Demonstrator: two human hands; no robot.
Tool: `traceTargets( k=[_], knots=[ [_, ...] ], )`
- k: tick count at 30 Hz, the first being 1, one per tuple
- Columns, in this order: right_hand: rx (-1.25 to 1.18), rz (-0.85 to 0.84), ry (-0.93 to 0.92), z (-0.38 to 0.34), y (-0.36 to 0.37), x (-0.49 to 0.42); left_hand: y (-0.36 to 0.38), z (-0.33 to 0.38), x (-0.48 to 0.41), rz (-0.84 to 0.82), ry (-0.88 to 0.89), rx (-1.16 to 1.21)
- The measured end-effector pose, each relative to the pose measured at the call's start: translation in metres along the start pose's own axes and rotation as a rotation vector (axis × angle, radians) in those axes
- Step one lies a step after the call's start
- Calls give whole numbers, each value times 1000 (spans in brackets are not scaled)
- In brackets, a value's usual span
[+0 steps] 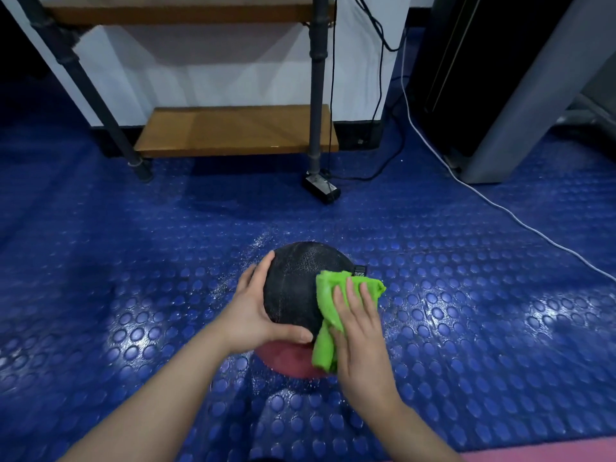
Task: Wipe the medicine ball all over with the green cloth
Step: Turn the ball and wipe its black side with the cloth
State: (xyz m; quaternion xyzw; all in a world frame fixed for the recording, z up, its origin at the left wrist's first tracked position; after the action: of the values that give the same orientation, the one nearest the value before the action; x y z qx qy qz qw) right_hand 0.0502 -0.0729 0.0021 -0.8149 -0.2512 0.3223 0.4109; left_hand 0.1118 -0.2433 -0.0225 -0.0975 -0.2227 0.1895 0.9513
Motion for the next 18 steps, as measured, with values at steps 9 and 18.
traceTargets(
  k=[9,18],
  knots=[
    [-207,-130,526,68,5,-41,0,7,-7,54,-34,77],
    [-118,-82,363,17,-12,-19,-1,5,1,132,-36,104]
  ],
)
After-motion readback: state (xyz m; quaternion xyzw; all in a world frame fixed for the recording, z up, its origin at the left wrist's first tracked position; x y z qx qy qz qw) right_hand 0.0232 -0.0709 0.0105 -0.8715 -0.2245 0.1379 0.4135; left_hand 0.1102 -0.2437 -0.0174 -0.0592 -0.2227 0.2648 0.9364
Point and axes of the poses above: each hand's wrist, its own x-axis away from the middle knuckle, its own y-axis out of the palm, z = x × y, the point moved 9 cm from there along -x, towards the middle knuckle, and after that the axes turned 15 degrees about x, right-handed, at the moved point
